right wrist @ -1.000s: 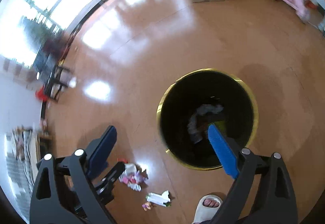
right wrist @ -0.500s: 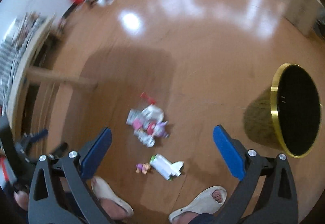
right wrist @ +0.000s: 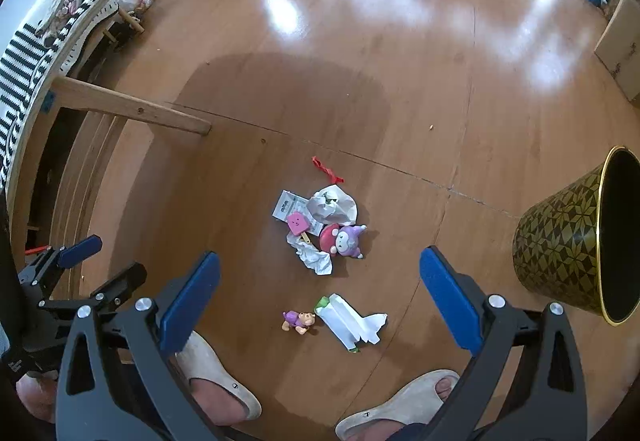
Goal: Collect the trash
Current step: 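Move both tools back over the remaining pile, then grasp the white crumpled paper with the left tool while the right tool grasps the plush toy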
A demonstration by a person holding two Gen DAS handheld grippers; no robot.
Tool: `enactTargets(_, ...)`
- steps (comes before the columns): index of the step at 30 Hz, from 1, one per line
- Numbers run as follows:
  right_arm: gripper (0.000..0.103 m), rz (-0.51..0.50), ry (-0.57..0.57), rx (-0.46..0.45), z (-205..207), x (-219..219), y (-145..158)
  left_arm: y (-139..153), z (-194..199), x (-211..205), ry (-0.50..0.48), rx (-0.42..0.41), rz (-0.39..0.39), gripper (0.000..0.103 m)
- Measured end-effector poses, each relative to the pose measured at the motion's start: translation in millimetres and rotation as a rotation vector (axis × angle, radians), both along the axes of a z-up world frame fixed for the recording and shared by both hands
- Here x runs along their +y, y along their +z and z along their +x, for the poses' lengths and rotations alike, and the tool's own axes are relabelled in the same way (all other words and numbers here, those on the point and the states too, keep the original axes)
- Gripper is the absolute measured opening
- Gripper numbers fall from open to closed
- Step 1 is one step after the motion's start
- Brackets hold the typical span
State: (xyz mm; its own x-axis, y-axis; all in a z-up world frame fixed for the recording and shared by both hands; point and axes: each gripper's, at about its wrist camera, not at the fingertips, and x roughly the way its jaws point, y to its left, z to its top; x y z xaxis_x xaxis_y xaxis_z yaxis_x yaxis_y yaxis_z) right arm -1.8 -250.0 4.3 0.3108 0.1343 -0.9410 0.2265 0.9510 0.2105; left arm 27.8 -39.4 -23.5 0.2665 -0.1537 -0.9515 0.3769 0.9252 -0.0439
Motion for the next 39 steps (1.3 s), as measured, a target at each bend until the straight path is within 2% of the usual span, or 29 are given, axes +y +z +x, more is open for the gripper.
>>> enactTargets(4,0.096,0.008,0.001,0.011,-1.0,-1.9,-10.9,-14.9,-0.8,-1.3,0.027,0.009,0.017,0.092)
enactTargets(8,0.096,0.022,-0.023,0.045,-0.8,-8.4,-38.0,-52.6,-2.2,-4.9,0.071,0.067,0.024,0.092)
enactTargets(11,0.096,0.096,-0.072,0.106,0.8,-17.2,-78.8,-90.3,-3.1,-16.0,0.058,0.102,0.053,0.092)
enactTargets(17,0.096,0.310,-0.228,0.207,9.3,-37.4,-169.6,-171.7,15.3,-27.3,0.167,0.155,0.040,0.092)
enactTargets(23,0.096,0.352,-0.295,0.275,24.2,-50.9,-247.6,-245.0,27.6,-38.0,0.254,0.248,-0.005,0.092)
enactTargets(26,0.096,0.385,-0.316,0.304,27.7,-54.1,-275.4,-277.9,29.2,-39.7,0.302,0.310,-0.013,0.092)
enactTargets(31,0.096,0.450,-0.311,0.328,35.8,-48.8,-309.7,-303.1,32.6,-35.1,0.383,0.362,-0.062,0.092)
enactTargets(36,0.096,0.472,-0.298,0.331,43.4,-41.5,-325.1,-319.7,29.0,-41.5,0.354,0.371,-0.050,0.092)
enactTargets(39,0.091,0.480,-0.272,0.338,49.4,-35.9,-331.3,-322.8,25.8,-41.7,0.338,0.356,-0.060,0.091)
